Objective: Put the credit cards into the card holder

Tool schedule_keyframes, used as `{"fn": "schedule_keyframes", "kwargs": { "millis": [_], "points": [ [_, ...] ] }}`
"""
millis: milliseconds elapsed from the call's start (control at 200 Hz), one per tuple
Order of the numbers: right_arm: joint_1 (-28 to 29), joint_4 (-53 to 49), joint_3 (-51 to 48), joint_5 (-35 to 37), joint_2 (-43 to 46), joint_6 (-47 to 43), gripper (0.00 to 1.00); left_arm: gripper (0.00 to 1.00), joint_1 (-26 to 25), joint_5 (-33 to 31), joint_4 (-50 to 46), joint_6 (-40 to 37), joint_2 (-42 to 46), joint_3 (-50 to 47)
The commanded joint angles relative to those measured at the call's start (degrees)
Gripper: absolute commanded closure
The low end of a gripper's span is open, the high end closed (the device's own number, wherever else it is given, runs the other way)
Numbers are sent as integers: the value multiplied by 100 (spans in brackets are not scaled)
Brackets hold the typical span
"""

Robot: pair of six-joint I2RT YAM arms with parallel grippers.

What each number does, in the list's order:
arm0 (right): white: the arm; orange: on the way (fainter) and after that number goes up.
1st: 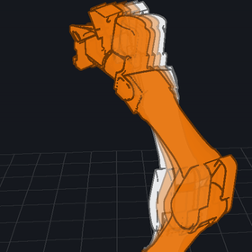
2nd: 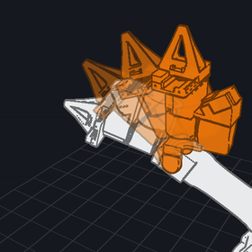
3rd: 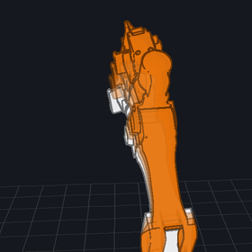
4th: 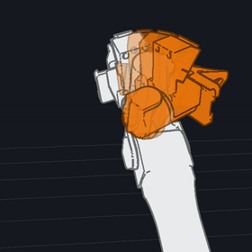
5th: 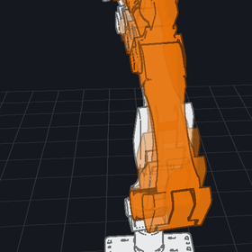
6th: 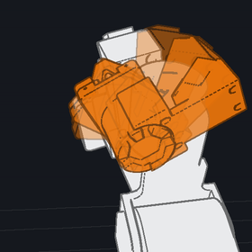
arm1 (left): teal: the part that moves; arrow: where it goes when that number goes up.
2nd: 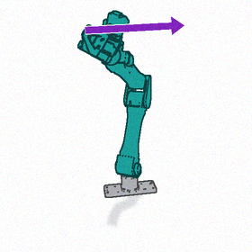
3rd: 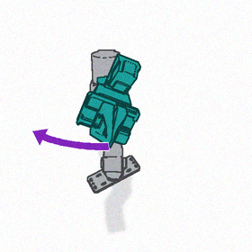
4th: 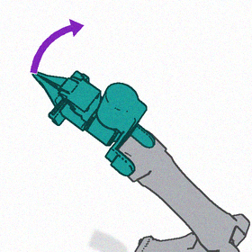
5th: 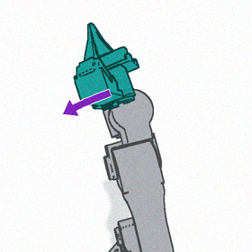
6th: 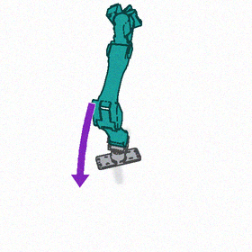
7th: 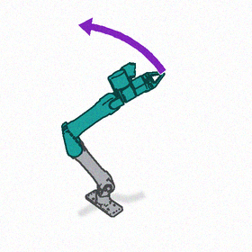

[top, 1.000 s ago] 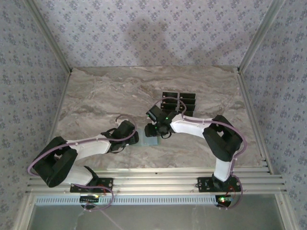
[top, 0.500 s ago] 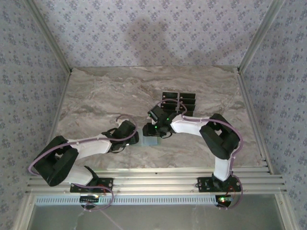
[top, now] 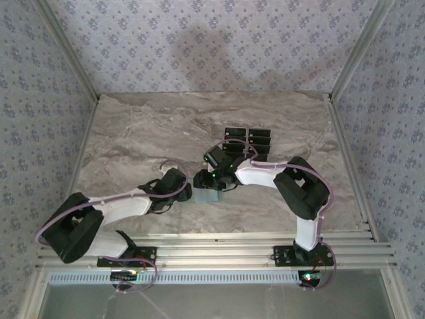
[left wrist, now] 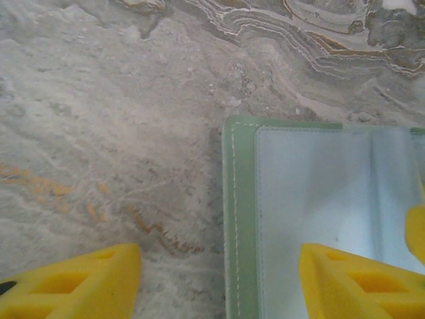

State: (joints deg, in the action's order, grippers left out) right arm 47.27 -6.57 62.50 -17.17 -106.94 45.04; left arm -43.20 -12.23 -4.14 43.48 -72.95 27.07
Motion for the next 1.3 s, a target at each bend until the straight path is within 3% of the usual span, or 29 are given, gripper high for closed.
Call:
{"fn": "schedule_keyframes", "kwargs": {
  "millis": [0,185,390,1294],
  "points": [
    [45,25,-25,-112,-73,152,49,36,-13,102,-124,-138,483,-166],
    [101,49,42,-103,-82,204,49,35,-16,520,91,-274,1046,-453],
    [149,53,137,-85,-135,260,49,35,-109,948,516,-442,1038,-548],
    [275,-92,346,24,251,269,48,36,-435,678,695,-617,647,-379]
  ]
}}
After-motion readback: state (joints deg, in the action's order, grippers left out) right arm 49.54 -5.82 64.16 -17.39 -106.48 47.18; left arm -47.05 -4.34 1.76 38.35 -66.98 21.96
